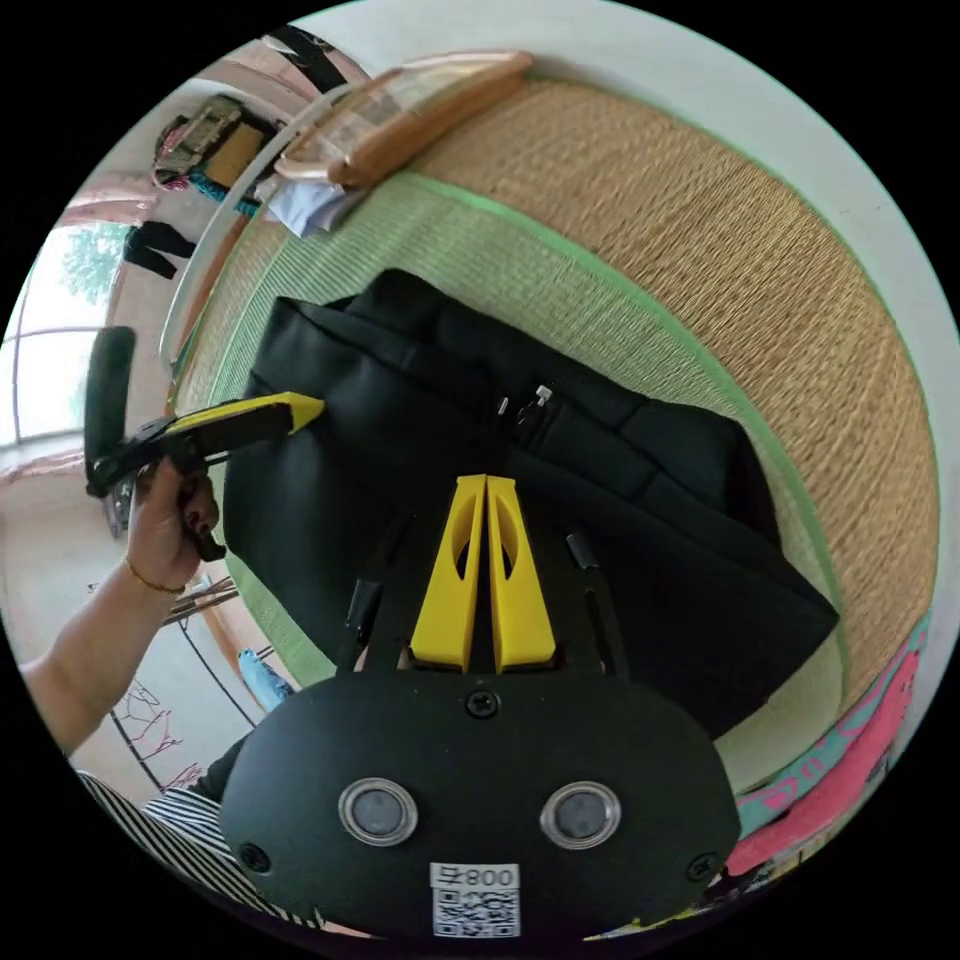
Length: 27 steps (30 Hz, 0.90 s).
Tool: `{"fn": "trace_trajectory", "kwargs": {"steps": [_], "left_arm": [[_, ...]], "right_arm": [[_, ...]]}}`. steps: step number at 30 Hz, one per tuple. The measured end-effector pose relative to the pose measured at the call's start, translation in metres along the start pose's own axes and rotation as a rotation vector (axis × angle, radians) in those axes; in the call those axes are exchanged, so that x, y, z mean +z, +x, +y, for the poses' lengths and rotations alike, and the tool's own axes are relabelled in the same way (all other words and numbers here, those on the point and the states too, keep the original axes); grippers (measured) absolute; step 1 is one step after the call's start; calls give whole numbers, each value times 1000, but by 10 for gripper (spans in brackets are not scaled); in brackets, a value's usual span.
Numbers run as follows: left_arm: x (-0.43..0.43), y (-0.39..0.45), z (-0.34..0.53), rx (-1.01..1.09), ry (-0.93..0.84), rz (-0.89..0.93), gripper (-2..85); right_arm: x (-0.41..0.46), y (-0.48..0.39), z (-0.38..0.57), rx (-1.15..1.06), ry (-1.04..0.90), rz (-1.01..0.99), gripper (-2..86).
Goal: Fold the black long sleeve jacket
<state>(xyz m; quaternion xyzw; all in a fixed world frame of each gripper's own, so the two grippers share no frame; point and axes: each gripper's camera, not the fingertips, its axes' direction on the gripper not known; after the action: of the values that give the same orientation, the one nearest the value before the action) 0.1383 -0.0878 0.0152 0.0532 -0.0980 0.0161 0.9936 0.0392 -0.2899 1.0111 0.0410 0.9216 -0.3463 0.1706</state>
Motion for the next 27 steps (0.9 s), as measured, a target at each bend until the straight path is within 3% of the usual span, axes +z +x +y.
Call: {"fn": "trace_trajectory", "kwargs": {"steps": [4, 9, 16, 18, 23, 27], "left_arm": [[-6, 6, 50, 100, 10, 114, 1], [34, 0, 105, 77, -182, 139, 2], [15, -48, 154, -22, -120, 175, 7], [-1, -67, 180, -88, -88, 188, 12], [-30, -152, 277, -549, 82, 278, 59], [-23, -191, 316, -727, 181, 361, 99]], "right_arm": [[-16, -11, 4, -14, 40, -34, 0], [-36, -39, 24, -16, 134, -106, 0], [-22, -76, 27, -39, 99, -103, 1], [-29, -86, 40, -55, 117, -93, 0], [-5, -104, 63, -45, 26, -98, 1], [27, -104, 55, 32, -31, -125, 1]]}}
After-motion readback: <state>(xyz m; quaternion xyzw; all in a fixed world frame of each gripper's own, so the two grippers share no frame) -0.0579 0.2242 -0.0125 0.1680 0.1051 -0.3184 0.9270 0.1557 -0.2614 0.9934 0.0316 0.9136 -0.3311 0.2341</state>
